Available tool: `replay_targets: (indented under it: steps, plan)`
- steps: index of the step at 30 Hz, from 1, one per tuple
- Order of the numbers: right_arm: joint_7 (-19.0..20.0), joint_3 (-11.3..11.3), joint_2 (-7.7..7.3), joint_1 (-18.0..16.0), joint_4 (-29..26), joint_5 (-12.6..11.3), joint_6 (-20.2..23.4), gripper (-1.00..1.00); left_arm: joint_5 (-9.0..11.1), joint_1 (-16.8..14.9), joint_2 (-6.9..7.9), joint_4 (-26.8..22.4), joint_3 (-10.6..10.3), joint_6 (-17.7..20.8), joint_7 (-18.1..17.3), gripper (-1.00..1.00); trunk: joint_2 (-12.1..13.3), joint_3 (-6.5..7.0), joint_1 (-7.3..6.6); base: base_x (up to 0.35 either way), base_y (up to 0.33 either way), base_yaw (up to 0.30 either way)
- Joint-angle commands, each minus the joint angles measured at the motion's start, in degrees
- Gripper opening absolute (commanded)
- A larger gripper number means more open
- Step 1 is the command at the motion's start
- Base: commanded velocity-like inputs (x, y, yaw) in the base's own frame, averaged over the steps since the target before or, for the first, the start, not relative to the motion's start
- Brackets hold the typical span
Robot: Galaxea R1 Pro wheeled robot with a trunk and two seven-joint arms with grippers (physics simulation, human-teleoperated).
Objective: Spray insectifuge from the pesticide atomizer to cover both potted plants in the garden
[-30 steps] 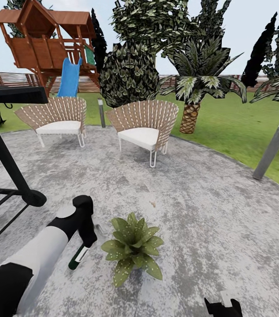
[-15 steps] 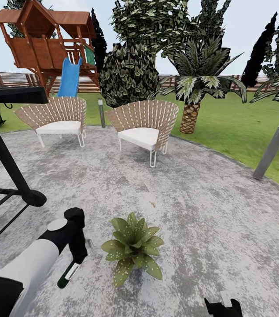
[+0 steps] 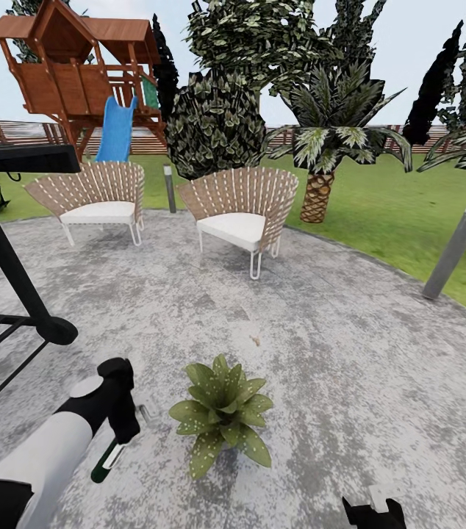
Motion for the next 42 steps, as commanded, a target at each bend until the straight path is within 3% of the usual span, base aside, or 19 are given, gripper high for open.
replay_targets:
  steps: [1,8,10,13,15,17,18,20,21,22,23,25,26,36,42]
  plan:
    - [0.4,-0.5,0.01,0.0,0.0,0.2,-0.2,1.00,-0.1,0.0,0.12,-0.1,-0.3,0.6,-0.4,-1.00,0.0,-0.05,-0.01,0.000,0.000,0.000]
    - [0.4,-0.5,0.00,0.0,0.0,0.2,-0.2,1.00,0.3,0.0,0.22,-0.2,0.6,0.6,-0.3,-1.00,0.0,-0.05,-0.01,0.000,0.000,0.000]
    - [0.4,-0.5,0.01,0.0,0.0,0.2,-0.2,1.00,0.5,0.0,0.26,-0.7,6.8,0.3,0.2,-1.00,0.0,-0.05,-0.01,0.000,-0.027,0.000]
    - [0.4,-0.5,0.01,0.0,-0.1,0.1,-0.2,1.00,0.6,0.1,0.38,-0.6,11.8,0.0,3.7,-1.00,0.0,-0.05,-0.01,-0.043,-0.172,0.000]
    - [0.4,-0.5,0.04,0.0,0.0,0.1,-0.2,1.00,0.6,0.6,0.39,-0.4,13.8,-0.1,7.8,-1.00,0.0,-0.05,-0.01,-0.117,-0.249,0.000]
    - [0.4,-0.5,0.11,0.0,0.0,0.1,-0.2,1.00,1.0,0.9,0.37,-0.5,14.1,-0.1,8.9,-1.00,0.0,-0.05,-0.01,-0.132,-0.258,0.069]
    - [0.4,-0.5,0.15,0.0,0.0,0.1,-0.2,1.00,2.8,1.0,0.36,-0.5,14.4,-0.1,9.2,-1.00,0.0,-0.05,-0.01,-0.140,-0.260,0.190]
    - [0.4,-0.5,0.19,0.0,0.0,0.0,-0.2,1.00,9.0,1.3,0.62,-0.7,15.8,-0.9,10.2,-1.00,0.0,-0.05,-0.01,-0.143,-0.241,0.216]
    - [0.4,-0.5,0.19,0.0,0.0,0.0,-0.2,1.00,12.2,1.4,1.00,-0.6,16.5,-3.1,11.2,-1.00,0.0,-0.05,-0.01,-0.126,-0.188,0.102]
    - [0.4,-0.5,0.19,0.0,0.0,0.0,-0.2,1.00,17.0,1.5,2.19,-0.2,17.7,-10.0,15.8,-1.00,0.0,-0.05,-0.01,-0.108,-0.090,0.014]
    - [0.4,-0.5,0.21,0.0,0.0,0.1,-0.2,1.00,17.8,1.5,2.92,-0.1,19.3,-10.8,16.8,-1.00,0.0,-0.05,-0.01,-0.096,-0.046,0.007]
    - [0.4,-0.5,0.13,0.0,-0.1,0.1,-0.3,1.00,18.7,1.5,3.57,-0.1,24.7,-11.9,17.6,-1.00,0.0,-0.05,-0.01,-0.040,-0.018,0.099]
    - [0.4,-0.5,0.16,0.0,-0.1,0.1,-0.2,1.00,18.9,1.6,3.65,-0.1,25.8,-12.1,17.8,-1.00,0.0,-0.05,-0.01,-0.014,-0.006,0.215]
    - [0.3,-0.5,0.19,0.0,0.0,0.0,-0.2,1.00,19.4,3.3,3.75,-0.9,28.6,-12.3,18.0,-1.00,0.0,-0.05,-0.01,-0.002,-0.001,0.269]
    - [0.3,-0.5,0.19,0.0,0.0,0.1,-0.2,1.00,19.4,3.3,3.84,-0.9,29.1,-13.6,18.0,-1.00,0.0,-0.05,-0.01,-0.031,-0.015,0.278]
